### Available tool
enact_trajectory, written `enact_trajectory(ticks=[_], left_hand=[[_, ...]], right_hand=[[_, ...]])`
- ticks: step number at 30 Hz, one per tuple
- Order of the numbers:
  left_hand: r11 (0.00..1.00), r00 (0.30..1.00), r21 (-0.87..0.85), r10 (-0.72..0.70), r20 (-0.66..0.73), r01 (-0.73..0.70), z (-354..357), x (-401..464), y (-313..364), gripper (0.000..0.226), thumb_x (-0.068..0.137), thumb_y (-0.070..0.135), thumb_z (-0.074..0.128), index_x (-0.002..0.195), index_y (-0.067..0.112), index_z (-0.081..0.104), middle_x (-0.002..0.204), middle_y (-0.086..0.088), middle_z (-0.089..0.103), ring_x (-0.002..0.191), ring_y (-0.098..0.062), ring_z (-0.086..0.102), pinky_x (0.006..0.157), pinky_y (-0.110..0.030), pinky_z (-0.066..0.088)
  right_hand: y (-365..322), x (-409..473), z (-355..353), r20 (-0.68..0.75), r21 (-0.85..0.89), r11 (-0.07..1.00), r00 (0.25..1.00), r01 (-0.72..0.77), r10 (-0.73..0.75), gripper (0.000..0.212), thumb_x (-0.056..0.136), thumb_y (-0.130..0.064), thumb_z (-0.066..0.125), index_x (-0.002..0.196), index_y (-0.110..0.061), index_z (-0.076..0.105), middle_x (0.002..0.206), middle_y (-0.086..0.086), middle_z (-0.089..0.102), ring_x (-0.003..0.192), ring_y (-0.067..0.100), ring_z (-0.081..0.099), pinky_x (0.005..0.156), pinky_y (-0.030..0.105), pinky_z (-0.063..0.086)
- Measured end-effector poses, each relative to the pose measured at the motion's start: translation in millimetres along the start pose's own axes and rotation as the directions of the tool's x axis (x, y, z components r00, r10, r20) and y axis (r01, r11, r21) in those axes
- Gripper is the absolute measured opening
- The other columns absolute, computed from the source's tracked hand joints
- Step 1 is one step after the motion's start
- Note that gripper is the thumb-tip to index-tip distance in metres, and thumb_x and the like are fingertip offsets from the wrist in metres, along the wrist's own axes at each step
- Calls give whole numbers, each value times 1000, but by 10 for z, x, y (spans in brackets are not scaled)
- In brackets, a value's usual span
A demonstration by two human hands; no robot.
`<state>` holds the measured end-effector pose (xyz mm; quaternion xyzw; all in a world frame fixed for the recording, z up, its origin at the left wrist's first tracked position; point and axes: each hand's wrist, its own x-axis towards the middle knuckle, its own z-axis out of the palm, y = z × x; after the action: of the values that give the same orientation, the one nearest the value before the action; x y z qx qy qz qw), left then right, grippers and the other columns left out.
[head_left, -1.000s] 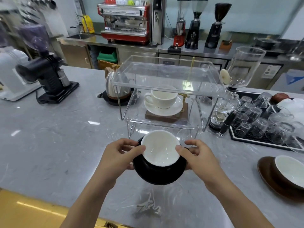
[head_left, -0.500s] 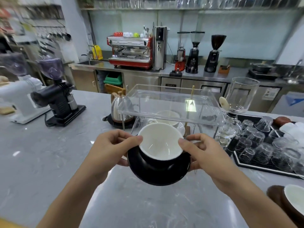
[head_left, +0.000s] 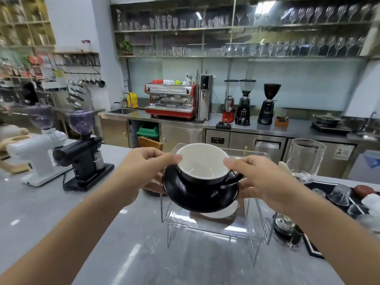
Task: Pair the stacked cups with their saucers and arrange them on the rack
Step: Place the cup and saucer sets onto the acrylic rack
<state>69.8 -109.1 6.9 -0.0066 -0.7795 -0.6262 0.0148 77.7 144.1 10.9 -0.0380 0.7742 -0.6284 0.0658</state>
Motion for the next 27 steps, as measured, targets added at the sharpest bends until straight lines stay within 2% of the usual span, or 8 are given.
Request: enact_trajectory(ticks=[3, 6, 12, 18, 22, 27], left_hand=[[1000, 1000, 10, -6, 4, 6, -31, 181, 99, 38, 80, 34, 81, 95, 1, 71, 59, -1, 74, 51, -14, 71, 49, -27, 59], [999, 1000, 24, -28, 9, 28, -71, 387, 169, 38, 79, 35, 82, 97, 3, 74, 61, -3, 75, 53, -16, 72, 51, -28, 59], [994, 995, 52, -99, 10, 99, -115, 755, 227, 37, 77, 33, 85, 96, 3, 75, 66, -7, 78, 57, -18, 76, 53, -28, 60], [974, 986, 158, -158, -53, 165, -60, 1021, 276, 43, 79, 33, 85, 102, 0, 72, 90, -21, 78, 71, -31, 78, 59, -35, 65], [965, 984, 195, -160, -78, 173, -22, 1132, 294, 43, 80, 31, 85, 105, 0, 69, 91, -21, 77, 70, -30, 77, 50, -32, 61], [951, 977, 226, -200, -75, 212, 17, 1213, 268, 33, 85, 24, 78, 104, 0, 67, 90, -21, 76, 73, -32, 77, 59, -39, 65]], right_hand=[[-81, 179, -53, 45, 4, 1000, 999, -10, 10, 35, 91, -34, 68, 94, 1, 73, 80, 12, 77, 64, 24, 71, 67, 39, 64], [-153, 382, -78, 16, -18, 999, 1000, -26, 27, 35, 89, -35, 70, 92, -1, 74, 81, 13, 77, 67, 26, 70, 71, 43, 63], [-222, 734, -71, -20, 38, 992, 992, -120, 121, 38, 84, -30, 76, 107, 1, 69, 84, 14, 72, 65, 28, 70, 64, 37, 61], [-203, 992, -12, -92, 68, 982, 979, -175, 181, 41, 85, -28, 75, 113, -1, 61, 89, 18, 68, 67, 29, 68, 58, 36, 61], [-164, 1126, 22, -109, 69, 978, 973, -195, 202, 41, 85, -28, 75, 112, -1, 61, 93, 20, 68, 71, 31, 68, 62, 37, 61], [-116, 1229, 47, -111, 63, 977, 971, -205, 211, 42, 83, -28, 77, 111, -1, 59, 94, 20, 67, 72, 31, 68, 62, 38, 61]])
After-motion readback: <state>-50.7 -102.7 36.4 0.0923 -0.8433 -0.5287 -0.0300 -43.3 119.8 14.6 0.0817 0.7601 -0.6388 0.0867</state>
